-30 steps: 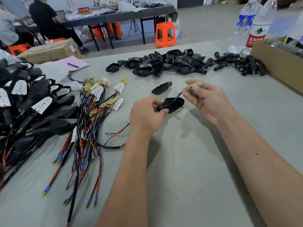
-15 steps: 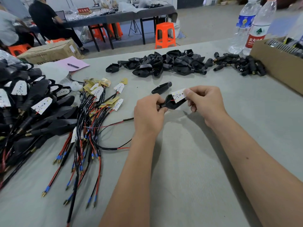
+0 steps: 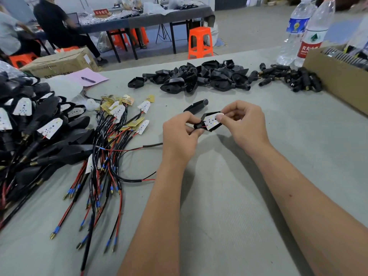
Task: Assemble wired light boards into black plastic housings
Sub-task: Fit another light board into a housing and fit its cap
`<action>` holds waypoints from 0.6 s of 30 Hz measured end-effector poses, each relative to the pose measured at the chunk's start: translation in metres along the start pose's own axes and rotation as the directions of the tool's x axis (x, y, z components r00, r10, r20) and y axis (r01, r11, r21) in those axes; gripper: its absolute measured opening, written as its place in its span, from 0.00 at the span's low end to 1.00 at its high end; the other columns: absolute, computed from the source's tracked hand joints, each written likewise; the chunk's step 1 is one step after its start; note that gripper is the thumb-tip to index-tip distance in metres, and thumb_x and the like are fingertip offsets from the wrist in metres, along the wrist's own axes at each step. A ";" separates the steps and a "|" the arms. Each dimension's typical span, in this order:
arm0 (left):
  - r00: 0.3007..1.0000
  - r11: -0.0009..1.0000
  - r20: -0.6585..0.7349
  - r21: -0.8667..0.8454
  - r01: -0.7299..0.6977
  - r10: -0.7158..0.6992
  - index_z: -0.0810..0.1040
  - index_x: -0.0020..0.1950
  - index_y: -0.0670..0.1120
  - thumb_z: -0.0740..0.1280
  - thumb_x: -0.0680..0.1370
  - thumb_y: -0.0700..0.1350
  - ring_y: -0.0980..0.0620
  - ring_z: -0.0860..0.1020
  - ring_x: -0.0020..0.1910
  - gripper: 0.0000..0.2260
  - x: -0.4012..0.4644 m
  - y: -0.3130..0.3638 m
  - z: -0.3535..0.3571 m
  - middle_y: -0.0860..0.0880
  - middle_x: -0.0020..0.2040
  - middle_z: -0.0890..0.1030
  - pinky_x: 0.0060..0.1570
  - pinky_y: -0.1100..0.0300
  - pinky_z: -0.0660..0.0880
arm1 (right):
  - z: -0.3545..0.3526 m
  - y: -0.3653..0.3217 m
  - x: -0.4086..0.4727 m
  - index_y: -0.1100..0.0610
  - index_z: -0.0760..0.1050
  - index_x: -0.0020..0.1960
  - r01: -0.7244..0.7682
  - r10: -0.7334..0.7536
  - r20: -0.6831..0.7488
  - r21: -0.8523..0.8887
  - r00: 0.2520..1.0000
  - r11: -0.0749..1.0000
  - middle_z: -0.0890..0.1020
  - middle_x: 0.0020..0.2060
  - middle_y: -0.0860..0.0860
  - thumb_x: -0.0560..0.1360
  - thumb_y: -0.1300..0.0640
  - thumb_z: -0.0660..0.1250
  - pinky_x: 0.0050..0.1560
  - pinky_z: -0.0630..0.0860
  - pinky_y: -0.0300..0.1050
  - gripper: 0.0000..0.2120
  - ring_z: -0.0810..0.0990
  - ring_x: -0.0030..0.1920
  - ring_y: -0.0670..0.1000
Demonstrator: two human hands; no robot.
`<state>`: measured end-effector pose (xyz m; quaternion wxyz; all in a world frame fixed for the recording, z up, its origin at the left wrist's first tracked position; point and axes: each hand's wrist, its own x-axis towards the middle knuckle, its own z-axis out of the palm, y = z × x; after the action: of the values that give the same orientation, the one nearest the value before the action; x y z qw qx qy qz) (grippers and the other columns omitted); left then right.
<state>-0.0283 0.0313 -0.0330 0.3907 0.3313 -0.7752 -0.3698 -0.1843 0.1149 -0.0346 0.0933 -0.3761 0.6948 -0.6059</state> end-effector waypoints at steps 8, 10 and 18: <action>1.000 0.986 0.000 -0.165 0.025 -0.026 0.83 0.49 0.43 0.76 0.73 0.33 0.55 0.82 0.35 0.09 0.002 -0.001 -0.002 0.50 0.40 0.85 0.38 0.64 0.76 | -0.006 0.000 0.005 0.55 0.77 0.62 -0.260 0.215 0.180 0.285 0.960 0.923 0.87 0.46 0.56 0.78 0.62 0.74 0.29 0.76 0.41 0.14 0.84 0.37 0.51; 1.000 0.990 0.004 -0.138 0.009 -0.009 0.83 0.49 0.44 0.77 0.73 0.35 0.56 0.82 0.34 0.09 0.002 -0.002 -0.004 0.52 0.40 0.85 0.38 0.63 0.76 | -0.006 0.002 0.006 0.59 0.82 0.58 -0.257 0.177 0.257 0.322 0.950 0.911 0.88 0.42 0.57 0.79 0.65 0.71 0.27 0.74 0.38 0.08 0.83 0.33 0.50; 0.996 0.991 0.090 0.135 0.013 -0.025 0.86 0.45 0.47 0.77 0.73 0.38 0.58 0.82 0.36 0.05 0.005 -0.015 -0.023 0.54 0.38 0.85 0.42 0.63 0.80 | -0.007 0.007 0.008 0.59 0.85 0.49 -0.233 0.190 0.163 0.305 0.968 0.924 0.85 0.35 0.54 0.77 0.65 0.73 0.28 0.74 0.37 0.04 0.76 0.29 0.47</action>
<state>-0.0078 0.0121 -0.0339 0.3282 0.3470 -0.8121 -0.3352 -0.1970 0.1155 -0.0368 0.2635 -0.3174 0.6156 -0.6714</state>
